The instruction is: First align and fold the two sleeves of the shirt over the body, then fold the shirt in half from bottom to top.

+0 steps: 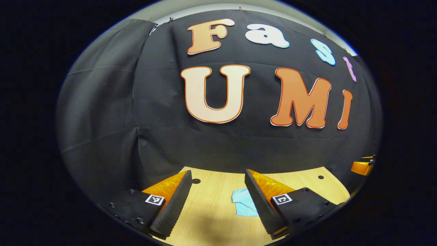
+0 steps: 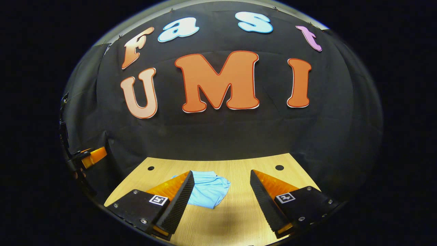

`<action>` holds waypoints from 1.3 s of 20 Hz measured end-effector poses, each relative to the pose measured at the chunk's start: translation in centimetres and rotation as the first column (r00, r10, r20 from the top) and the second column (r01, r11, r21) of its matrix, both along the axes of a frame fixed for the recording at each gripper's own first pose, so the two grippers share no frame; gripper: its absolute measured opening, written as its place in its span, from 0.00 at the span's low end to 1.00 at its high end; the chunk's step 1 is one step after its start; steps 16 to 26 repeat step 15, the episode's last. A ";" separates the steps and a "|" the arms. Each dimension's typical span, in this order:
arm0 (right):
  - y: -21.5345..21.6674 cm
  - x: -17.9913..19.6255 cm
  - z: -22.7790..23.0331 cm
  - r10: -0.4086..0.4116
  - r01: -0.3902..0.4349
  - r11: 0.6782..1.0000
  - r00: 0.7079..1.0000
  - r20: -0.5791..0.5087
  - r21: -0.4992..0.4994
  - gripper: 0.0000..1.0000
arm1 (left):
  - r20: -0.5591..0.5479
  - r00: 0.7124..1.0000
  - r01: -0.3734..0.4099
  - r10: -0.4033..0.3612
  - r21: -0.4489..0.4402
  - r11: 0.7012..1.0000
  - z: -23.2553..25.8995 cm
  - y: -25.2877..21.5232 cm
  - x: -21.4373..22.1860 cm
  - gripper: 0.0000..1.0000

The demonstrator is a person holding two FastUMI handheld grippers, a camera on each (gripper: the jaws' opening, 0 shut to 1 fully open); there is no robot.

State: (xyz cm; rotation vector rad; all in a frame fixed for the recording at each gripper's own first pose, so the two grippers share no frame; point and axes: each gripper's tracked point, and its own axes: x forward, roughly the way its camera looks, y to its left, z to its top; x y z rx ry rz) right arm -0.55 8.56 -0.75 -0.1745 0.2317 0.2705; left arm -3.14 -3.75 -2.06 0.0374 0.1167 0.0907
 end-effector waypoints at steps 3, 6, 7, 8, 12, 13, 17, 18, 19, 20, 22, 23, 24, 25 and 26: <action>0.8 -1.1 0.1 -0.007 0.007 1.000 1.000 0.005 0.023 0.99 | -0.001 1.000 -0.004 0.004 0.001 1.000 0.6 1.3 -1.0 0.99; 1.4 -2.7 0.0 0.001 -0.001 1.000 1.000 0.017 0.021 0.99 | 0.012 1.000 -0.013 0.013 0.007 1.000 1.4 2.8 -2.8 0.99; 1.5 -3.3 0.0 0.001 -0.002 1.000 1.000 0.029 0.015 0.99 | 0.020 1.000 -0.012 0.011 0.008 1.000 1.7 3.1 -3.5 0.99; 1.5 -3.9 0.1 -0.005 0.005 1.000 0.999 0.042 0.010 0.99 | 0.029 1.000 -0.010 0.010 0.012 1.000 1.9 3.5 -4.0 0.98; 2.0 -6.4 0.7 -0.006 0.005 1.000 0.996 0.087 0.016 0.99 | 0.041 0.999 0.002 -0.003 0.021 1.000 2.0 4.3 -6.0 0.99; 1.8 -6.9 0.7 -0.017 0.016 1.000 0.995 0.094 0.020 0.99 | 0.044 0.999 0.010 -0.011 0.017 1.000 1.9 4.3 -6.5 0.99; 1.9 -8.1 1.1 -0.024 0.019 0.999 0.994 0.110 0.044 0.99 | 0.049 0.998 0.025 -0.026 0.017 1.000 1.9 4.2 -7.3 0.99; 1.9 -8.1 1.1 -0.024 0.019 0.999 0.994 0.110 0.044 0.99 | 0.049 0.998 0.025 -0.026 0.017 1.000 1.9 4.2 -7.3 0.99; 1.9 -8.1 1.1 -0.024 0.019 0.999 0.994 0.110 0.044 0.99 | 0.049 0.998 0.025 -0.026 0.017 1.000 1.9 4.2 -7.3 0.99; 1.9 -8.1 1.1 -0.024 0.019 0.999 0.994 0.110 0.044 0.99 | 0.049 0.998 0.025 -0.026 0.017 1.000 1.9 4.2 -7.3 0.99; 1.9 -8.1 1.1 -0.024 0.019 0.999 0.994 0.110 0.044 0.99 | 0.049 0.998 0.025 -0.026 0.017 1.000 1.9 4.2 -7.3 0.99; 1.9 -8.1 1.1 -0.024 0.019 0.999 0.994 0.110 0.044 0.99 | 0.049 0.998 0.025 -0.026 0.017 1.000 1.9 4.2 -7.3 0.99; 1.9 -8.1 1.1 -0.024 0.019 0.999 0.994 0.110 0.044 0.99 | 0.049 0.998 0.025 -0.026 0.017 1.000 1.9 4.2 -7.3 0.99; 1.9 -8.1 1.1 -0.024 0.019 0.999 0.994 0.110 0.044 0.99 | 0.049 0.998 0.025 -0.026 0.017 1.000 1.9 4.2 -7.3 0.99; 1.9 -8.1 1.1 -0.024 0.019 0.999 0.994 0.110 0.044 0.99 | 0.049 0.998 0.025 -0.026 0.017 1.000 1.9 4.2 -7.3 0.99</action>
